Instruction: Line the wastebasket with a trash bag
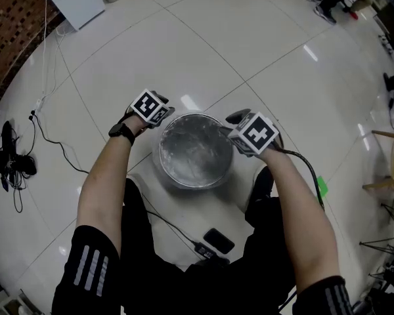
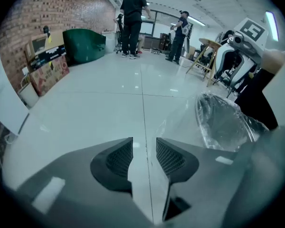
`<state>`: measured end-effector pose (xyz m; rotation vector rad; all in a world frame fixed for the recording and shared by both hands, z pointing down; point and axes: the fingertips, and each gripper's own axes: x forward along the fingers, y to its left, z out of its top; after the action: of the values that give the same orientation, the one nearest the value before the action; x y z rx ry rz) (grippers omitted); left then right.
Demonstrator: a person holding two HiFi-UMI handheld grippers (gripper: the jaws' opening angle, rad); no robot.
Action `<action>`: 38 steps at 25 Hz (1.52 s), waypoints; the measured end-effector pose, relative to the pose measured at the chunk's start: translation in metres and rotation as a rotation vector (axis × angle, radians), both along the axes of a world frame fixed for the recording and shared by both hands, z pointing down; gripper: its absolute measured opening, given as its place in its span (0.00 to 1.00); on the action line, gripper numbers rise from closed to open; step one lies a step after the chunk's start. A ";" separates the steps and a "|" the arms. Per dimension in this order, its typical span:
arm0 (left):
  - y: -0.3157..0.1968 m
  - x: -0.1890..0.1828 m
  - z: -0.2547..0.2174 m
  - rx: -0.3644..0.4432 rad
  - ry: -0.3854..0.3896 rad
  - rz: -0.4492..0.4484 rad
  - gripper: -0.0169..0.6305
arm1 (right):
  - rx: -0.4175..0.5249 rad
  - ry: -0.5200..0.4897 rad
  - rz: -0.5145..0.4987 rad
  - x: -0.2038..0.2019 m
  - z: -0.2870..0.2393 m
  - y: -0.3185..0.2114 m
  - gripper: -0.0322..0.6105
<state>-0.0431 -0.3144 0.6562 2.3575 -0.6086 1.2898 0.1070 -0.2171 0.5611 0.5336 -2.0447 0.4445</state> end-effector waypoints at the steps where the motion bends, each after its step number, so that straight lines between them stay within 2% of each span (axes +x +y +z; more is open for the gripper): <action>1: -0.003 -0.005 -0.009 0.021 -0.006 -0.001 0.25 | 0.015 -0.002 -0.006 -0.002 -0.004 -0.001 0.27; 4: -0.005 -0.018 -0.042 0.061 -0.006 -0.025 0.25 | 0.039 -0.017 -0.006 -0.005 -0.015 0.000 0.27; 6: -0.001 -0.017 -0.066 0.080 -0.005 -0.012 0.25 | 0.061 -0.029 -0.005 -0.006 -0.024 -0.001 0.27; 10: 0.044 0.019 -0.106 0.061 -0.007 0.167 0.25 | 0.108 -0.046 -0.001 -0.006 -0.042 -0.001 0.27; 13: 0.077 0.041 -0.113 0.066 -0.055 0.273 0.25 | 0.136 -0.043 -0.014 -0.006 -0.047 0.004 0.27; 16: 0.096 0.049 -0.110 0.099 -0.111 0.298 0.12 | 0.149 -0.045 -0.023 -0.009 -0.053 0.010 0.26; 20: 0.123 0.067 -0.103 0.106 -0.135 0.342 0.06 | 0.184 -0.048 -0.047 -0.010 -0.063 0.010 0.26; 22: 0.139 0.075 -0.090 0.069 -0.155 0.357 0.06 | 0.198 -0.058 -0.039 -0.009 -0.068 0.007 0.26; 25: 0.160 0.073 -0.060 -0.019 -0.236 0.389 0.07 | 0.197 -0.068 -0.035 -0.015 -0.070 0.006 0.26; 29: 0.196 0.064 -0.017 -0.190 -0.371 0.453 0.09 | 0.227 -0.064 -0.048 -0.019 -0.077 0.003 0.25; 32: 0.199 0.061 0.006 -0.213 -0.471 0.497 0.11 | 0.235 -0.083 -0.045 -0.018 -0.083 0.003 0.25; 38: 0.203 0.046 0.032 -0.282 -0.600 0.495 0.12 | 0.259 -0.087 -0.042 -0.014 -0.090 -0.001 0.24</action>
<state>0.0032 -0.1118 0.6878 1.9346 0.0305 2.1694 0.0927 -0.2186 0.4711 0.6338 -2.2084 0.1803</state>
